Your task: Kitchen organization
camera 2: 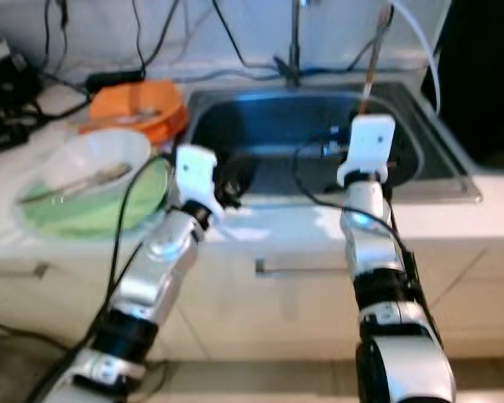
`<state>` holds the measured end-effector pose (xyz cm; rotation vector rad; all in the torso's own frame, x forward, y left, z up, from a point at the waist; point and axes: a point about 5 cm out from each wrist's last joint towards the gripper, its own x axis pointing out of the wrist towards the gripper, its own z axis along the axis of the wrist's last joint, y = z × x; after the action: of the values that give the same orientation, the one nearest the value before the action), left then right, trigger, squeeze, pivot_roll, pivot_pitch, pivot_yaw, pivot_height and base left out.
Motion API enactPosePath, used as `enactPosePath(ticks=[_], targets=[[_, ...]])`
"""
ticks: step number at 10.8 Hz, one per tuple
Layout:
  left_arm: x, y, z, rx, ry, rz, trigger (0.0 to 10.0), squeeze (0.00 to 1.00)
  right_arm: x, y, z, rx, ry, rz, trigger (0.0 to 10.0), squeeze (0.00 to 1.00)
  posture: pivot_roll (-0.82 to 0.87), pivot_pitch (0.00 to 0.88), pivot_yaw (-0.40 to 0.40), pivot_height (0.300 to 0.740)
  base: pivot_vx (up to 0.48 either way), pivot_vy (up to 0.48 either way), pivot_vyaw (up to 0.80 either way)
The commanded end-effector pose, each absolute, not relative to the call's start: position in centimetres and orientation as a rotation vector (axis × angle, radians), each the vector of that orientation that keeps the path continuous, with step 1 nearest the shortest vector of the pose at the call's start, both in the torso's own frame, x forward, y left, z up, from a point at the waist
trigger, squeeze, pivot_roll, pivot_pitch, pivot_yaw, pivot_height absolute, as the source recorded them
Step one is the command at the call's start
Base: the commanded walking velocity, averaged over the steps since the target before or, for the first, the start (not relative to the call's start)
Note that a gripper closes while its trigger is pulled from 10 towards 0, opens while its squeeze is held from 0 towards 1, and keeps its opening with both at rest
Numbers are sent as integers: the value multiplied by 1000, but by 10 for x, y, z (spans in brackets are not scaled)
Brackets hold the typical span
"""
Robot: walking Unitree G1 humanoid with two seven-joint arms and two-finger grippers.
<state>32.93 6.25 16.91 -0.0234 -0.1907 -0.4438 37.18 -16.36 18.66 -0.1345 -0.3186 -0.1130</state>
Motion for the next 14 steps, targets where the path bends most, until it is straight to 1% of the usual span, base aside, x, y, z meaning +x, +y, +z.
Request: enactPosePath(ticks=[1,2,5,10,12,14], targets=[[330,67,169,-15,-193,-435,10000,0,373,-155,189,-132,-321,-84,10000,0,79,0,55,740,0,0,0],[330,67,169,-16,-192,-437,10000,0,373,-155,188,-136,-322,-82,10000,0,79,0,56,740,0,0,0],[330,64,169,-22,-195,-447,10000,0,373,-154,186,-149,-311,-77,10000,0,77,0,59,740,0,0,619],[329,62,167,-17,-187,-468,10000,0,374,-158,184,-109,-298,-102,10000,0,78,0,58,740,0,0,0],[328,61,166,-17,-183,-482,10000,0,375,-159,181,-93,-276,-112,10000,0,81,0,57,740,0,0,-800],[328,60,166,-14,-181,-488,10000,0,375,-159,183,-97,-288,-113,10000,0,83,0,55,740,0,0,0]])
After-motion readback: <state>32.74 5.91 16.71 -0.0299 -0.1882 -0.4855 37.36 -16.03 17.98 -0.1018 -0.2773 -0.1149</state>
